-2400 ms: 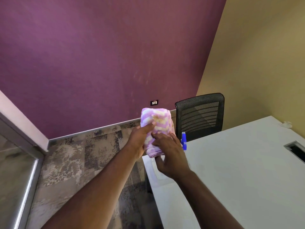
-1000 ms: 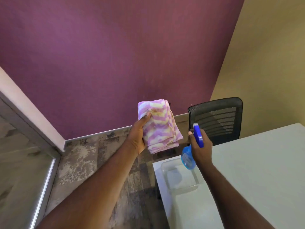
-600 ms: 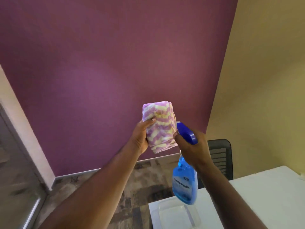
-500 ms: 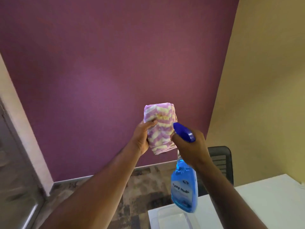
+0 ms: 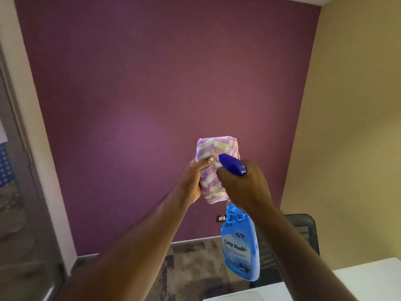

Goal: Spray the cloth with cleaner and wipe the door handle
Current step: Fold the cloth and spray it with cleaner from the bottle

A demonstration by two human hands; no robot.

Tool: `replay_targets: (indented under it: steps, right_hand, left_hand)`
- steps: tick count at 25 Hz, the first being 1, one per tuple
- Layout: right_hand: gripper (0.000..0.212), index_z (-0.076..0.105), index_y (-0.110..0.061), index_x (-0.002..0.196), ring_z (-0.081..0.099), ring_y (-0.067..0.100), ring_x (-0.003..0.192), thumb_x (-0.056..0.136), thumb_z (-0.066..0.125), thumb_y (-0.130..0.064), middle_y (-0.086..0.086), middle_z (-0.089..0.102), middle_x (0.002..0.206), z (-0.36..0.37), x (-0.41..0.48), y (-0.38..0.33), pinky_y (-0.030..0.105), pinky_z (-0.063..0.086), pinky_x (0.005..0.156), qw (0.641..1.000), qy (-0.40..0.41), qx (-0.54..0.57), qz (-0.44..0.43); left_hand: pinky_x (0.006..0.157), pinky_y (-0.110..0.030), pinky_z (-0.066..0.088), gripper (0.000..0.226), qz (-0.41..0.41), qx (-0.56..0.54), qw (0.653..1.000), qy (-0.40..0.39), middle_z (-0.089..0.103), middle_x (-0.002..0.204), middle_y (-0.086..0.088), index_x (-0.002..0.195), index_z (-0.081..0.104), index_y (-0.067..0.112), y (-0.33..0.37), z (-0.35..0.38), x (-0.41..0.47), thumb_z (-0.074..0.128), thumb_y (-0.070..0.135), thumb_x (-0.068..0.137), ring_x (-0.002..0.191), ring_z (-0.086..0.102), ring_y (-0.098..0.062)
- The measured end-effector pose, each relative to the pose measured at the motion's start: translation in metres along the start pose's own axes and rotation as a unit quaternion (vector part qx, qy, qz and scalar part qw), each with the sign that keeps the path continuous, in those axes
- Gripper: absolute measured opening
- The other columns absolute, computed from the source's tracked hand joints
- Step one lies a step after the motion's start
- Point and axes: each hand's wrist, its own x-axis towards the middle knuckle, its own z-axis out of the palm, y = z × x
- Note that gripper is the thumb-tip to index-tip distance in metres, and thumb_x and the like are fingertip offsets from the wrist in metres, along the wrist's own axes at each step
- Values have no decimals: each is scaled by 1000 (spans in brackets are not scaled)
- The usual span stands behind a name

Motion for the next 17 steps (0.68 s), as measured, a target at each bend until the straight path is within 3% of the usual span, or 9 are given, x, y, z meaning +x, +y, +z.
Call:
replay_targets:
  steps: [4,7,9,14,17]
  right_hand:
    - [31,56,-16,63,47,16,49,74,57,-45,1,47,48,1,1,-3,39,50,54,1000,17,-12,-13]
    - [28,51,-22,60,42,12,47,76,57,-44,-10,47,46,-1,4,-2,32,43,51,998,26,-38,-31]
    - [29,53,-20,62,44,12,48,75,56,-45,-9,46,45,-5,8,-1,33,46,52,998,39,-38,-22]
    - [39,63,-12,71,55,21,54,73,55,-50,15,65,63,-16,12,5,41,57,59,998,52,-35,19]
    - [29,63,-18,72,57,23,54,78,62,-46,2,63,57,-21,7,14,38,56,56,999,46,-27,13]
  left_hand:
    - [77,-40,62,45,1,-2,1000,-3,76,109,-12,123,67,11,4,-1,-2,72,22,79,95,76,-26]
    - [77,-41,63,44,-2,-4,1000,-5,78,106,-11,120,68,12,4,-4,-3,73,22,78,94,77,-27]
    - [76,-42,64,43,-4,-1,1000,-9,79,106,-11,120,68,13,3,-5,-4,73,24,78,94,78,-28]
    - [79,-46,64,44,-9,3,1000,-13,79,112,-11,121,67,15,0,-9,-5,73,29,80,102,78,-32]
    - [81,-47,63,48,-4,7,1000,-11,79,112,-10,124,65,15,1,-9,-4,73,32,79,104,77,-32]
